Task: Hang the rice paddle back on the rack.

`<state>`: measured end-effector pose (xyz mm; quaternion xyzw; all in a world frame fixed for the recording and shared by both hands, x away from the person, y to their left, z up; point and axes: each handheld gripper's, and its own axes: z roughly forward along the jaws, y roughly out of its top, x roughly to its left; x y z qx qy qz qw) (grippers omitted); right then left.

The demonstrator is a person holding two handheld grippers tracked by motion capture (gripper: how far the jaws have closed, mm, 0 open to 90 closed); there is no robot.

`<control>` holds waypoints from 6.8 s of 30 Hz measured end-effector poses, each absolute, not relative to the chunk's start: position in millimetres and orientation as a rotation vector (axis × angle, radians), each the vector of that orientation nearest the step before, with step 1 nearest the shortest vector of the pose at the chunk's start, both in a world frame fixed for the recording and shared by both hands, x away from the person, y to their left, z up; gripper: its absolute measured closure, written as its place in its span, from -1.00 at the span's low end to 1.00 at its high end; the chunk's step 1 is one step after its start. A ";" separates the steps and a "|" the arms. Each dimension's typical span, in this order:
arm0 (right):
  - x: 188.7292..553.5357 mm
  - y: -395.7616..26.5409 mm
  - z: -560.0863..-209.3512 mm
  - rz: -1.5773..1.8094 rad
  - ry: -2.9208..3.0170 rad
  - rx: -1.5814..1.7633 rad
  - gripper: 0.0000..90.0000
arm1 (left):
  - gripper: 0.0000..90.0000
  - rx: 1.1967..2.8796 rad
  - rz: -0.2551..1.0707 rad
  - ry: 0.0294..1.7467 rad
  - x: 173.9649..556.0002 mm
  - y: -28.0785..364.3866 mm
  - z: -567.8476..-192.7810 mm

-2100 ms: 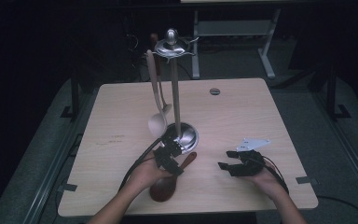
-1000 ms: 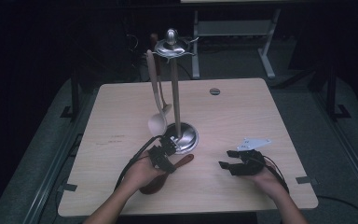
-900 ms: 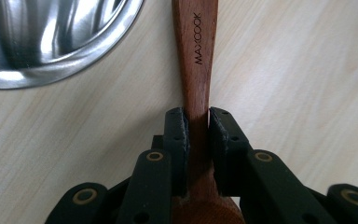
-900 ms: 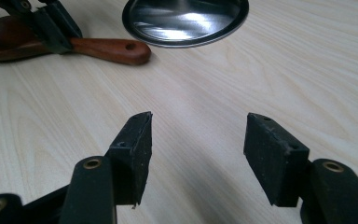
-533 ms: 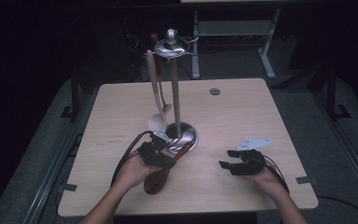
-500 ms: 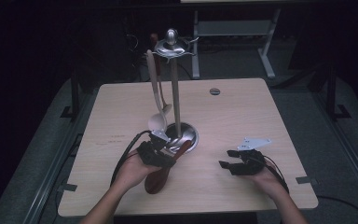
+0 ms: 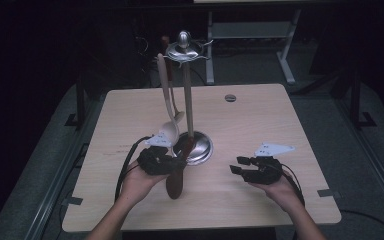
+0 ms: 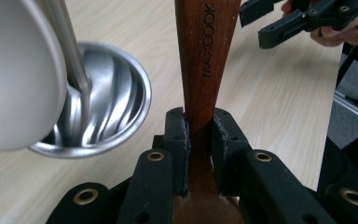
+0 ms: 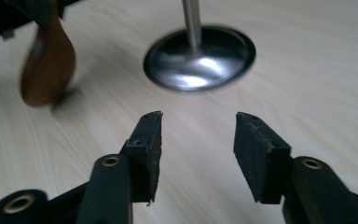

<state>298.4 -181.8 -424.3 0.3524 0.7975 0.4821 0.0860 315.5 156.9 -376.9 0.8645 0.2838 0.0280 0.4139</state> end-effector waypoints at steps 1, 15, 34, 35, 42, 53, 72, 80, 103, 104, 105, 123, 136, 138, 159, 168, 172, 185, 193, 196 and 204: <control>298.4 -181.8 -424.3 1.437 2.377 1.050 0.18 | 0.73 2.159 0.074 0.717 314.3 155.5 -376.4; 302.6 -139.4 -385.9 1.650 2.364 0.977 0.24 | 0.73 2.137 0.141 0.671 307.1 145.3 -372.7; 307.7 -95.6 -362.7 1.793 2.342 0.903 0.31 | 0.73 2.078 0.247 0.687 296.6 140.3 -364.5; 308.4 -93.3 -362.1 1.795 2.342 0.898 0.33 | 0.73 2.072 0.262 0.684 295.4 139.4 -364.4; 310.3 -79.7 -360.9 1.792 2.352 0.902 0.45 | 0.74 2.057 0.284 0.690 292.8 138.9 -362.8; 310.2 -75.4 -362.5 1.782 2.339 0.912 0.60 | 0.73 2.047 0.307 0.696 291.0 137.6 -362.0; 313.2 -85.6 -365.5 1.763 2.323 0.879 0.72 | 0.15 2.102 0.212 0.672 296.9 148.6 -369.5; 316.6 -97.0 -366.4 1.773 2.383 0.832 0.73 | -0.20 2.180 0.171 0.654 294.0 177.0 -383.4; 327.4 -95.5 -336.3 1.816 2.421 0.665 0.72 | -0.47 2.223 0.210 0.703 286.4 255.9 -423.1; 328.5 -94.8 -332.3 1.823 2.422 0.658 0.72 | -0.47 2.220 0.204 0.702 286.7 257.2 -424.0; 330.6 -94.5 -328.4 1.824 2.426 0.636 0.72 | -0.47 2.212 0.198 0.704 287.1 257.6 -424.6; 355.2 -80.8 -252.5 1.901 2.418 0.433 0.72 | -0.47 2.225 0.182 0.685 287.0 254.5 -428.2; 363.8 -71.8 -206.5 1.864 2.413 0.385 0.72 | -0.47 2.235 0.166 0.684 287.2 253.1 -431.5; 365.8 -71.3 -202.0 1.868 2.409 0.376 0.72 | -0.47 2.235 0.161 0.685 287.1 252.4 -432.1; 387.6 -74.6 -196.2 1.881 2.398 0.465 0.72 | -0.47 2.244 0.146 0.678 286.4 248.8 -434.4; 394.0 -77.2 -200.6 1.908 2.373 0.499 0.68 | -0.47 2.244 0.149 0.680 286.7 249.1 -434.7; 392.9 -78.3 -201.9 1.903 2.372 0.512 0.61 | -0.47 2.248 0.148 0.678 286.7 248.8 -434.8; 379.4 -86.5 -206.2 1.784 2.340 0.539 0.08 | -0.47 2.248 0.137 0.678 286.7 247.2 -435.6; 367.6 -98.9 -215.4 1.718 2.312 0.569 -0.12 | -0.49 2.244 0.135 0.681 286.6 246.1 -436.2; 360.7 -108.3 -234.7 1.678 2.315 0.577 -0.16 | -0.49 2.247 0.137 0.674 287.0 246.3 -436.1; 346.7 -129.4 -286.9 1.602 2.339 0.639 -0.30 | -0.49 2.238 0.120 0.676 287.2 246.1 -437.1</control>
